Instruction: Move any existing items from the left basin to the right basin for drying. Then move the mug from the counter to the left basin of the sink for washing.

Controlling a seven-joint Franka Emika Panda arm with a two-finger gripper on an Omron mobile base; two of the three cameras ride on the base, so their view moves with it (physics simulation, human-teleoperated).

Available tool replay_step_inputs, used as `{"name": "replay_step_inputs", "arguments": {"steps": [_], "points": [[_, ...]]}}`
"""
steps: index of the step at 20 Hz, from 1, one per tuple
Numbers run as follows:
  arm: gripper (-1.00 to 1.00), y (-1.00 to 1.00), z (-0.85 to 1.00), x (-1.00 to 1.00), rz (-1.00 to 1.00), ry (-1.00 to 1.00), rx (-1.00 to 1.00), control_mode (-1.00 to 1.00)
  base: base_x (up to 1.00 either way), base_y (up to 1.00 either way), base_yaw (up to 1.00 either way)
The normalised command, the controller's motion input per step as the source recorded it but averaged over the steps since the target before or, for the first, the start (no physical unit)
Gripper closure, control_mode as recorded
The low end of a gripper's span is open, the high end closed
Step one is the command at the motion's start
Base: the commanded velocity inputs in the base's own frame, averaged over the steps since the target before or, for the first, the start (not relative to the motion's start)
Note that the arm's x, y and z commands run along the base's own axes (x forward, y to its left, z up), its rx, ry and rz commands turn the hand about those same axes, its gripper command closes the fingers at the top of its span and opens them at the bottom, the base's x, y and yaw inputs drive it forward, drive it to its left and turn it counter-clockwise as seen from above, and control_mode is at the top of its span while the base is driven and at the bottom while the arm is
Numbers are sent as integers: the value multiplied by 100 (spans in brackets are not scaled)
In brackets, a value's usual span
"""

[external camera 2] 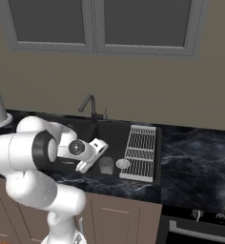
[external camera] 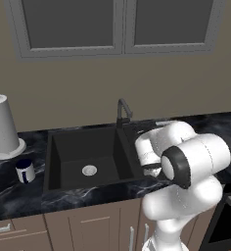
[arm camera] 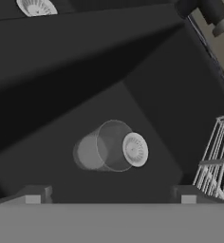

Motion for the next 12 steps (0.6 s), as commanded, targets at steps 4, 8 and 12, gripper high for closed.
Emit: {"name": "replay_step_inputs", "arguments": {"steps": [4, 8, 12], "points": [[-100, 0, 100, 0, 0, 24, 13, -100, 0, 0, 0], [-100, 0, 100, 1, 0, 24, 12, -100, 0, 0, 0], [-100, 0, 100, 3, 0, 22, 11, -100, 0, 0, 0]]}}
